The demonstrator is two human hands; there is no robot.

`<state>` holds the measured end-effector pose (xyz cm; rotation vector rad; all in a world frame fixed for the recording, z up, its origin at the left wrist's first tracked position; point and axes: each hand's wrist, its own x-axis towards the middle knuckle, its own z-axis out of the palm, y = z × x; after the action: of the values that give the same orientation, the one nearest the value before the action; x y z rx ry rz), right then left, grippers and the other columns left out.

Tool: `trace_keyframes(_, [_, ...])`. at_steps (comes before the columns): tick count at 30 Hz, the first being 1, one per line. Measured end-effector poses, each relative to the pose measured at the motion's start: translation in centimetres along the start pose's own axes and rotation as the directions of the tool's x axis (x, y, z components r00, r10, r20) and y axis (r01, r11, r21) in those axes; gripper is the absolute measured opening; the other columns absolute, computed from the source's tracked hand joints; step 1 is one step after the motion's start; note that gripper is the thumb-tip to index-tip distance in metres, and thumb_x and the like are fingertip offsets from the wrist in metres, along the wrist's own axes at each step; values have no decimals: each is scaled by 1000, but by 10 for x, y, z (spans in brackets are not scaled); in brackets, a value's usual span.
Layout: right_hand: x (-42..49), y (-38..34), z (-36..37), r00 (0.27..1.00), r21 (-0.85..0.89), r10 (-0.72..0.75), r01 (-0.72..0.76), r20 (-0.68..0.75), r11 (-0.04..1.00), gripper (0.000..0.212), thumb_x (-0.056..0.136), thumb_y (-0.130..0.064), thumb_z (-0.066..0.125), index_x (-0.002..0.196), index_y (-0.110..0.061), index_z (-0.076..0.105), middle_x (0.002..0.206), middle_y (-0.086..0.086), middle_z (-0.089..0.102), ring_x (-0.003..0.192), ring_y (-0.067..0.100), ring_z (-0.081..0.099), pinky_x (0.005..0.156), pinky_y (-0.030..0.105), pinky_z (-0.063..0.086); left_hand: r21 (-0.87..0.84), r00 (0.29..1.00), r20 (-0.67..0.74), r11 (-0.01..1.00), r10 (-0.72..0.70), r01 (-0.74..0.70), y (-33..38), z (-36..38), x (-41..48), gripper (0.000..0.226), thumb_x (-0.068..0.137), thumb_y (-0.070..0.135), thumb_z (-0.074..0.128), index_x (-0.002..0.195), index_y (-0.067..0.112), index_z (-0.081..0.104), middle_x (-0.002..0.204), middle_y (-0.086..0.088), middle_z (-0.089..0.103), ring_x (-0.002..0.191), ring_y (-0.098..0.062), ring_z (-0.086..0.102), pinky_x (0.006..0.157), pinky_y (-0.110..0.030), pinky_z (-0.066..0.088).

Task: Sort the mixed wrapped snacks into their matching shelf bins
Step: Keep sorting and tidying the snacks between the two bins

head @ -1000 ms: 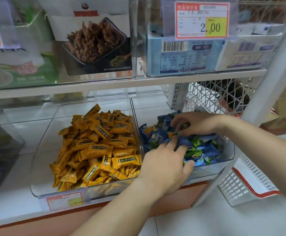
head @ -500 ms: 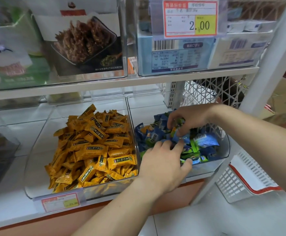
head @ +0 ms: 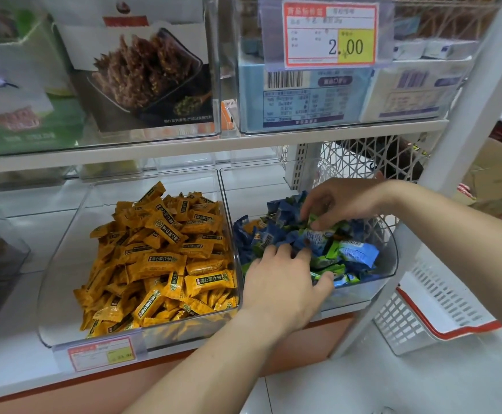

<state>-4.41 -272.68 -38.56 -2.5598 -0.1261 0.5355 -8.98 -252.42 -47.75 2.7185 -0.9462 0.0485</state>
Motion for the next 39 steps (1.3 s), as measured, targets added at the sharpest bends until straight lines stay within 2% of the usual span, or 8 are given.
trace_keyframes(11, [-10, 5, -5, 990, -155, 105, -89, 98, 984, 36, 75, -21, 87, 98, -42, 70, 91, -27, 71, 94, 4, 67, 83, 22, 55, -35, 992, 79, 994, -97, 100, 0, -7, 4, 64, 88, 70, 32, 119, 22, 62, 124, -5, 54, 120, -29, 44, 91, -43, 44])
trace_keyframes(18, [-11, -3, 7, 953, -311, 42, -139, -299, 940, 18, 84, -21, 76, 79, -35, 66, 83, -18, 62, 77, 4, 59, 60, 14, 39, -107, 987, 79, 984, -137, 145, 0, -11, 6, 66, 88, 69, 39, 130, 19, 53, 130, -5, 52, 125, -27, 43, 94, -42, 44])
trace_keyframes(22, [-18, -15, 10, 790, -140, -70, -21, -609, 990, 17, 84, -16, 77, 82, -29, 69, 84, -15, 67, 80, 5, 64, 66, 9, 43, -315, 986, -82, 942, -143, 111, -2, -19, 8, 70, 91, 58, 49, 148, 21, 33, 141, -2, 47, 131, -25, 41, 101, -40, 43])
trace_keyframes(25, [-27, -36, 16, 681, 193, -44, 268, -731, 944, 17, 81, -4, 79, 81, -19, 71, 83, -1, 73, 70, 10, 67, 65, 16, 50, -524, 942, -285, 852, -179, 3, -7, -36, 10, 69, 92, 49, 55, 152, 29, 25, 137, 1, 49, 123, -20, 50, 100, -39, 47])
trace_keyframes(28, [-35, -57, 27, 725, 432, -38, 450, -687, 782, 14, 79, 4, 78, 82, -7, 70, 83, 11, 75, 71, 18, 71, 66, 24, 58, -695, 913, -355, 711, -203, -111, -15, -56, 5, 62, 94, 45, 61, 148, 42, 30, 123, 16, 58, 105, -2, 61, 88, -28, 53])
trace_keyframes(31, [-31, -69, 38, 827, 576, -75, 450, -558, 683, 12, 83, 4, 73, 84, -8, 70, 85, 6, 76, 79, 20, 73, 75, 33, 62, -708, 853, -456, 685, -255, -174, -35, -74, -1, 26, 90, 34, 71, 111, 39, 58, 90, 22, 68, 83, 8, 63, 71, -7, 47])
trace_keyframes(36, [19, -66, 35, 877, 400, -27, 246, -479, 883, 15, 92, -23, 70, 106, -20, 73, 104, 0, 76, 97, 18, 71, 83, 26, 56, -518, 847, -412, 851, -337, 87, -111, -94, -14, 25, 84, 23, 72, 104, 37, 64, 88, 15, 69, 82, 0, 64, 65, -7, 45])
trace_keyframes(39, [67, -61, 38, 913, 74, -88, 128, -397, 989, 23, 96, -24, 65, 117, -18, 72, 118, 0, 70, 102, 11, 64, 80, 17, 45, -237, 839, -404, 928, -365, 289, -143, -96, -20, 34, 84, 23, 71, 118, 24, 70, 123, -9, 64, 116, -30, 56, 99, -38, 47])
